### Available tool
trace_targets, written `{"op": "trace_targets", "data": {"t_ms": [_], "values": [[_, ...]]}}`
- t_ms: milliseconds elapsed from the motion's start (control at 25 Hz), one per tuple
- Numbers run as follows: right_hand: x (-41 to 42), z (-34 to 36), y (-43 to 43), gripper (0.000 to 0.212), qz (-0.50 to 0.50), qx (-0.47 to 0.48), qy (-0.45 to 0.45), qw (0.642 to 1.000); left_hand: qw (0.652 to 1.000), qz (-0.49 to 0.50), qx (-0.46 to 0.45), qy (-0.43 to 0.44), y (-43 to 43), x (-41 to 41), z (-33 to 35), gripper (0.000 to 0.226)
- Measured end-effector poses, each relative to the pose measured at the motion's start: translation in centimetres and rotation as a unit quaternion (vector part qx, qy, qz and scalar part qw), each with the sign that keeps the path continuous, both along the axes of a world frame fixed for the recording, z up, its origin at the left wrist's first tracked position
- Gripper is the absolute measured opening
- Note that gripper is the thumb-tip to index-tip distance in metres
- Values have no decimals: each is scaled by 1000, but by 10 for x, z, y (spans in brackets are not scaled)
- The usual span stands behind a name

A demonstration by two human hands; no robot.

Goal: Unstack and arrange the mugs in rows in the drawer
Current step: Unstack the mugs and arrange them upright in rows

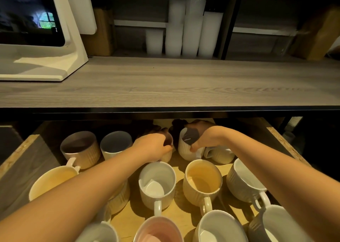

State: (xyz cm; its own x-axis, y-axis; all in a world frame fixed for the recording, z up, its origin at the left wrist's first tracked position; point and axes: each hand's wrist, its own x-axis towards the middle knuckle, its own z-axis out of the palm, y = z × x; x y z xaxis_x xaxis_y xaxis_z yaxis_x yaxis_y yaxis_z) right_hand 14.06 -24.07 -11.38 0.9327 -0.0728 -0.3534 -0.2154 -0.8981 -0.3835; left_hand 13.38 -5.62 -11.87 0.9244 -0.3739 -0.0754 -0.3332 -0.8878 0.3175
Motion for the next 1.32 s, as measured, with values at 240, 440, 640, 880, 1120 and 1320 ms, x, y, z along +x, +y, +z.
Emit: {"op": "trace_targets", "data": {"t_ms": [240, 440, 640, 880, 1120, 1320], "values": [[-22, 16, -18, 72, 78, -57, -45, 994, 1000, -30, 4, -3, -9, -7, 11, 30], [-38, 24, -50, 78, 80, -166, -11, 983, 990, -135, 8, -30, -33, -19, 10, 48], [-32, 17, -51, 66, 62, -199, -14, 978, 988, -145, 50, -7, -45, -24, 6, 56], [-55, 23, -56, 63, 97, -230, -138, 958, 987, -146, 59, -1, -37, -38, 20, 59], [-103, 37, -54, 79, 114, -222, -264, 932, 985, -165, 49, -22, -31, -53, 33, 67], [-140, 64, -47, 77, 112, -91, -368, 919, 989, -138, -37, 32, -15, -70, 43, 87]]}}
